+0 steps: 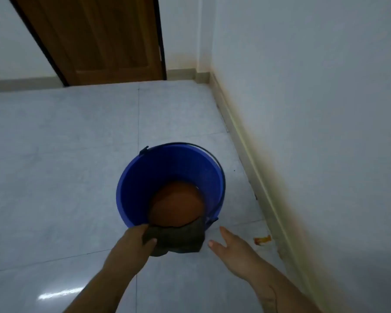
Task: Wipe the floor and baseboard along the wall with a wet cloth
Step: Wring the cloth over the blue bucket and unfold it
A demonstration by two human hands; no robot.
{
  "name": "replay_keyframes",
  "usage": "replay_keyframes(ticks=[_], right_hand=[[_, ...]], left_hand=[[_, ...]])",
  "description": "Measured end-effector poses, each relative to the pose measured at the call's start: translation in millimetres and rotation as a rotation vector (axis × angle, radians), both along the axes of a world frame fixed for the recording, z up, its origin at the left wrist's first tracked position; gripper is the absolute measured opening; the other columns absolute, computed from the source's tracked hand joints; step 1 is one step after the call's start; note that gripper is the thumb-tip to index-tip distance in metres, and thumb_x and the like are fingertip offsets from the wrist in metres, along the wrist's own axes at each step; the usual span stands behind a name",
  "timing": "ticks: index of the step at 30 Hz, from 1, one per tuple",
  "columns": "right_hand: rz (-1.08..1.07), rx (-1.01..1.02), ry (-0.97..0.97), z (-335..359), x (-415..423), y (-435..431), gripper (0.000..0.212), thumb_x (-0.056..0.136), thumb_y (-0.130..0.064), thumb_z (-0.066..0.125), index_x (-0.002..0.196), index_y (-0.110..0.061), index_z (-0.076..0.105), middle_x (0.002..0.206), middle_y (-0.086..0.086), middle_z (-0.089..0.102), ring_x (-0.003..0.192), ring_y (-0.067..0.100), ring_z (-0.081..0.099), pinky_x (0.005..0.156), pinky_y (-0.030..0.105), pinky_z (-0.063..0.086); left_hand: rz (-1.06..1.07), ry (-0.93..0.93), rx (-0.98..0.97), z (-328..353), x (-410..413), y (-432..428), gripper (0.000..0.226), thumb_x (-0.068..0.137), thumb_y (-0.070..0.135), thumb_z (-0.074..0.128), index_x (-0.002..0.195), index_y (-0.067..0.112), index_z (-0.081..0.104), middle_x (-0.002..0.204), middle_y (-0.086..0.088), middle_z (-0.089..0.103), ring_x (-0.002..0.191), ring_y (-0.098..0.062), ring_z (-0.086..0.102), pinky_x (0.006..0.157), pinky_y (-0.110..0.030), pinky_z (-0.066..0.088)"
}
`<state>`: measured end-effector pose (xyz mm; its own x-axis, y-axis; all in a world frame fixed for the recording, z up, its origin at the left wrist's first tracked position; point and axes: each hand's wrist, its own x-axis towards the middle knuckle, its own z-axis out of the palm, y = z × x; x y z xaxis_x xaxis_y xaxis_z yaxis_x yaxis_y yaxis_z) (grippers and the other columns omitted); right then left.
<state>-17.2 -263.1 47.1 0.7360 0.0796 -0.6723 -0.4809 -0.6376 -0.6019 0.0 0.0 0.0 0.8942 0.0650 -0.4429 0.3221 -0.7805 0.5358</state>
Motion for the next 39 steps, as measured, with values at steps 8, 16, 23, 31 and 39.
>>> replay_keyframes(ticks=[8,16,23,31,39], right_hand=[[-0.202,0.361,-0.048,-114.9,5.4,41.9,0.037,0.09,-0.047,0.059,0.125,-0.034,0.056,0.117,-0.012,0.063,0.102,0.002,0.057,0.083,0.017,0.045],[-0.232,0.519,-0.094,-117.7,-0.7,37.6,0.015,0.091,-0.045,0.058,0.104,-0.039,0.056,0.104,-0.016,0.061,0.098,0.006,0.056,0.077,0.021,0.043],[-0.248,0.565,-0.142,-84.6,-9.4,23.4,0.003,0.09,-0.039,0.06,0.093,-0.037,0.06,0.103,-0.011,0.067,0.099,0.01,0.062,0.082,0.026,0.05],[-0.352,0.581,-0.209,-55.3,-39.7,-33.4,0.024,0.088,-0.035,0.065,0.11,-0.026,0.065,0.104,-0.004,0.073,0.096,0.017,0.068,0.088,0.04,0.055],[-0.503,0.562,-0.173,-60.6,-69.4,-129.0,0.039,0.071,-0.027,0.07,0.107,-0.013,0.07,0.096,0.01,0.075,0.091,0.028,0.071,0.087,0.04,0.053]], left_hand=[[0.148,-0.552,0.107,-93.4,-26.8,-2.3,0.05,0.088,0.046,0.044,0.127,0.016,0.056,0.134,-0.005,0.048,0.116,-0.019,0.048,0.098,-0.036,0.043],[0.478,-0.556,-0.206,-77.2,-24.8,-16.1,0.06,0.085,0.026,0.069,0.137,0.028,0.039,0.137,-0.005,0.045,0.116,-0.021,0.05,0.098,-0.041,0.044],[0.759,0.126,-0.621,-41.0,-45.6,-33.5,0.068,0.083,0.035,0.07,0.139,0.011,0.04,0.13,-0.015,0.056,0.106,-0.034,0.058,0.089,-0.044,0.049],[0.482,0.209,-0.675,-1.5,-81.6,-85.2,0.04,0.075,0.036,0.069,0.11,0.02,0.057,0.102,-0.01,0.069,0.091,-0.03,0.066,0.069,-0.038,0.053],[0.102,0.248,-0.725,-11.5,-80.3,-156.9,0.049,0.071,0.03,0.074,0.114,0.036,0.053,0.108,0.0,0.068,0.095,-0.023,0.068,0.078,-0.038,0.056]])
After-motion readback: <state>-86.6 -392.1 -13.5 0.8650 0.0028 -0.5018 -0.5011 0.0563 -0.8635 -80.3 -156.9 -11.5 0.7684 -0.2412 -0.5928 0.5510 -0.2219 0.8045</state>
